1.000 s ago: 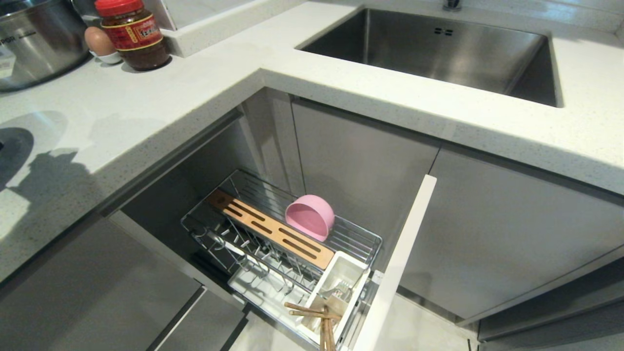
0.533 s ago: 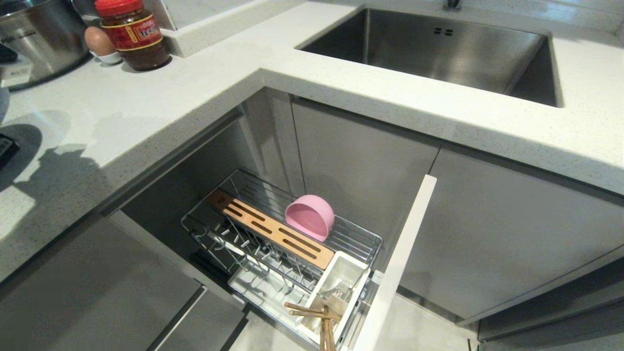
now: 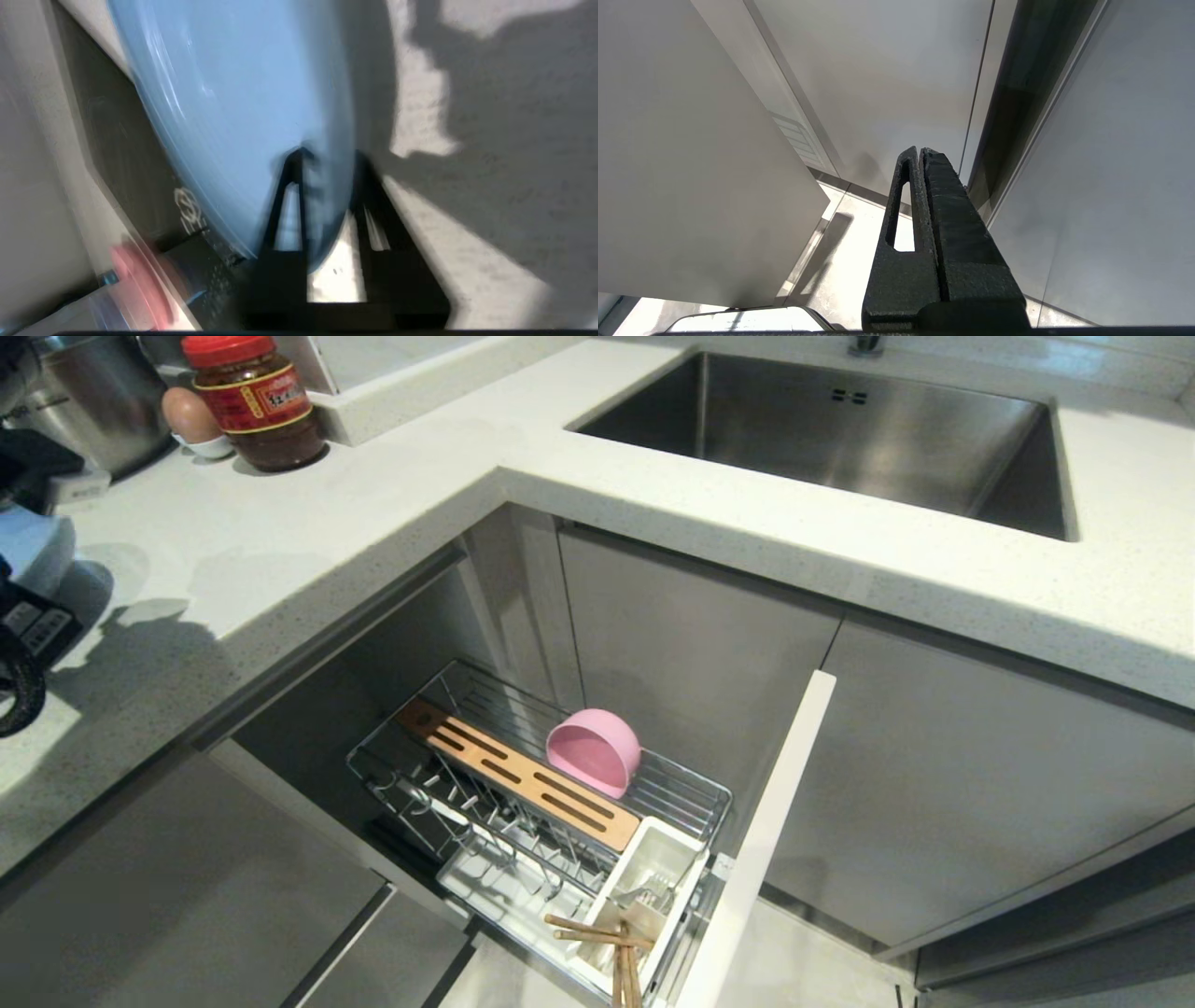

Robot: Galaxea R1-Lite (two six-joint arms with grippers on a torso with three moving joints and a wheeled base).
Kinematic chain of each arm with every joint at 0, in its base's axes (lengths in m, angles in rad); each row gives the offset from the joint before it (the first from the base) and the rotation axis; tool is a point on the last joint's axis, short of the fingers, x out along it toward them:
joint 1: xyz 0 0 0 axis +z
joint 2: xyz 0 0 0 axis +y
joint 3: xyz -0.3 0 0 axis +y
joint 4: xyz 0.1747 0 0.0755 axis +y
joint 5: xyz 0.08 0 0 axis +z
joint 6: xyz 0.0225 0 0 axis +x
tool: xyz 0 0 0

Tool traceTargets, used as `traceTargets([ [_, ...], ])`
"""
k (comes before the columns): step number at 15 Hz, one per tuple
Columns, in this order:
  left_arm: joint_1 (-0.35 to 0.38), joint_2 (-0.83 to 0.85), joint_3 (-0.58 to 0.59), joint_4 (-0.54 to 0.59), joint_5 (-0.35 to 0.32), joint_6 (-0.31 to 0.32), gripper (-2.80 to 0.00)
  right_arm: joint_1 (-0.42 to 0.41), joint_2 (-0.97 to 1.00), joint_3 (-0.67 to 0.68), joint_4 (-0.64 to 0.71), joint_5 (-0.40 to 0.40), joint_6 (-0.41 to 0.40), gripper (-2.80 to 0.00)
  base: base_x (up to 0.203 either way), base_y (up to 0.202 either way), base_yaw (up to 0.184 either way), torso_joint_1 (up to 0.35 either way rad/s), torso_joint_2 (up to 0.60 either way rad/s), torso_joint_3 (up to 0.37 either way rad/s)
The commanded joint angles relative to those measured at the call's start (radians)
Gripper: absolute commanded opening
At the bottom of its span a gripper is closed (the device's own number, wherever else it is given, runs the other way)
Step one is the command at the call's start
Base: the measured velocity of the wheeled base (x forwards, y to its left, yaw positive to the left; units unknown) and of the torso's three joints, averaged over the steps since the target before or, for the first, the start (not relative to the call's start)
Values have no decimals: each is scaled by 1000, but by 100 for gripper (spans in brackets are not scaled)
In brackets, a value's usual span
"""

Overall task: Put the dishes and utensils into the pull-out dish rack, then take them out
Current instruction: Take the plate out of the cupboard, then take the bowl out of the cupboard

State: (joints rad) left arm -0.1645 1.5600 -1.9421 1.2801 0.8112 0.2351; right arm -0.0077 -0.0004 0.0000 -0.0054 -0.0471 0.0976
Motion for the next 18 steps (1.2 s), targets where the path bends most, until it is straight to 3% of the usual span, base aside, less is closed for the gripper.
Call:
traceTargets([
  [1, -2, 3, 0, 5, 3, 1, 0, 0, -4, 0, -1, 0, 1, -280, 0, 0, 0, 0, 0, 0],
  [5, -16, -18, 0, 0, -70, 1, 0, 0, -4, 0, -1, 0, 1, -280, 0, 0, 0, 0, 0, 0],
  [10, -40, -86, 2, -153, -341, -27, 0, 0, -4, 0, -1, 0, 1, -280, 0, 0, 0, 0, 0, 0],
  [14, -97, -193, 14, -255, -525, -243, 0, 0, -4, 0, -1, 0, 1, -280, 0, 0, 0, 0, 0, 0],
  [17, -119, -320, 100, -381, -614, -421, 0, 0, -4, 0, -1, 0, 1, -280, 0, 0, 0, 0, 0, 0],
  [18, -125, -359, 140, -436, -647, -482, -280, 0, -4, 0, -1, 0, 1, -280, 0, 0, 0, 0, 0, 0],
])
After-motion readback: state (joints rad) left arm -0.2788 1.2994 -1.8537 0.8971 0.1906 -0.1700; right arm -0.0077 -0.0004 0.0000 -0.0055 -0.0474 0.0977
